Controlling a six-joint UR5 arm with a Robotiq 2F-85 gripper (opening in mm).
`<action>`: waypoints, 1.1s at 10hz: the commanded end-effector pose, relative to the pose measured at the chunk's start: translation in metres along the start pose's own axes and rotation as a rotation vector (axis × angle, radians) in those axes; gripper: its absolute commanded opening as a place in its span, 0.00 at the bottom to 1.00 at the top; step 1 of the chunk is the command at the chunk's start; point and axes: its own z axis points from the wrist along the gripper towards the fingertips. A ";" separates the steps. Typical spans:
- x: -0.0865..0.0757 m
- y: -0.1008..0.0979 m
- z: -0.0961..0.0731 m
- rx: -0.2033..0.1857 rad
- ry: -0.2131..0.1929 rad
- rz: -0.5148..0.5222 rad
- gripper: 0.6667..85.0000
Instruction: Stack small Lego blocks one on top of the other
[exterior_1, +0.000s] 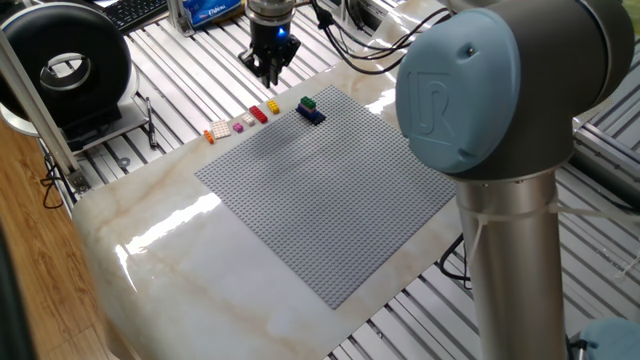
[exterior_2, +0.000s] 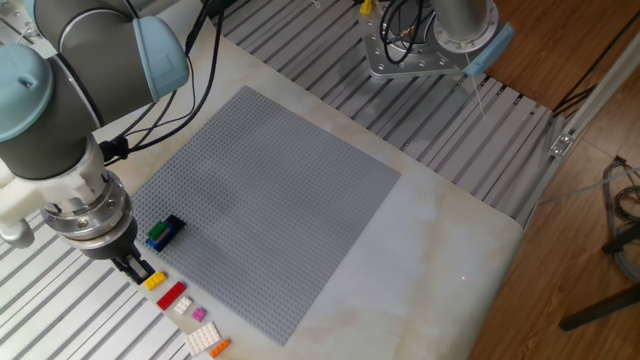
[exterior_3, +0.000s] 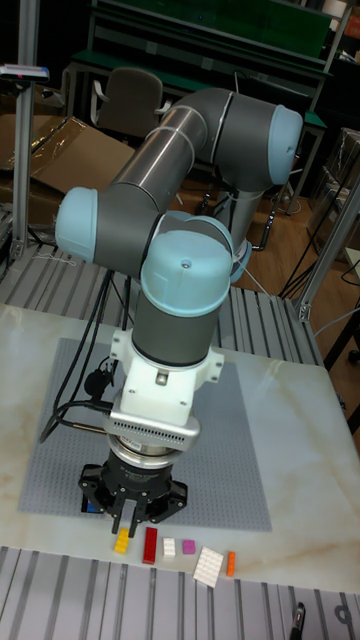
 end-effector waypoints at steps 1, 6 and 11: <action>-0.001 0.002 -0.004 -0.023 0.007 0.009 0.30; 0.011 0.007 0.011 -0.008 -0.010 0.075 0.28; 0.016 0.007 0.026 -0.016 -0.017 0.092 0.28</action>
